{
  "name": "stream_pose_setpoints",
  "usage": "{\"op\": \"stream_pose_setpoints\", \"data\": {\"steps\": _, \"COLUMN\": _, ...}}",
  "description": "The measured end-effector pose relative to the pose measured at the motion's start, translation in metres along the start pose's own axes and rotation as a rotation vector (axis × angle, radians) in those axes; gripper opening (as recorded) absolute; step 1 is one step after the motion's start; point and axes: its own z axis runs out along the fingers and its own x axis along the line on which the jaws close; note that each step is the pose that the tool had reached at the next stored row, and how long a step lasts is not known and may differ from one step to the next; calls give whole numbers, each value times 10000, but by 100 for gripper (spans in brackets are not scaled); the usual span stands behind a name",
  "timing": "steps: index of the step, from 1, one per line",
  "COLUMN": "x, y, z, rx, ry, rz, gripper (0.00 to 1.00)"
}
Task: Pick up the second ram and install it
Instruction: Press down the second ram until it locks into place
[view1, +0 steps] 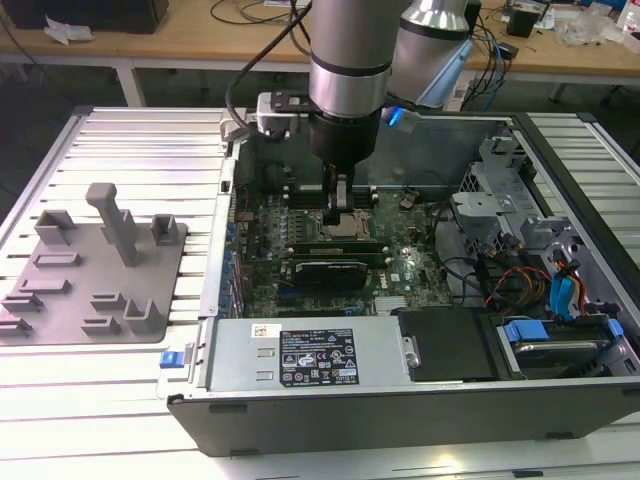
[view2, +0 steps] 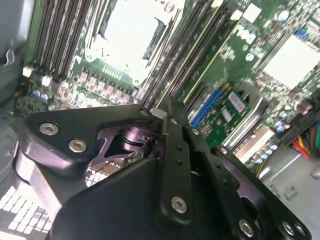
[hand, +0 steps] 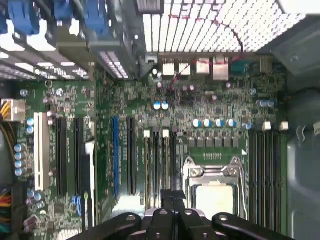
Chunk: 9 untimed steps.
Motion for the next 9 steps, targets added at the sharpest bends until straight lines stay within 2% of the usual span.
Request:
{"op": "stream_pose_setpoints", "data": {"steps": 1, "x": 0, "y": -27, "z": 0, "rx": 0, "ry": 0, "rz": 0, "gripper": 8}}
{"op": "stream_pose_setpoints", "data": {"steps": 2, "x": -1, "y": -110, "z": -1, "rx": 0, "ry": 1, "rz": 1, "gripper": 8}}
{"op": "stream_pose_setpoints", "data": {"steps": 3, "x": -1, "y": -134, "z": -1, "rx": 0, "ry": 0, "rz": -1, "gripper": 8}}
{"op": "stream_pose_setpoints", "data": {"steps": 9, "x": -2, "y": -136, "z": -1, "rx": 0, "ry": 0, "rz": 0, "gripper": 8}}
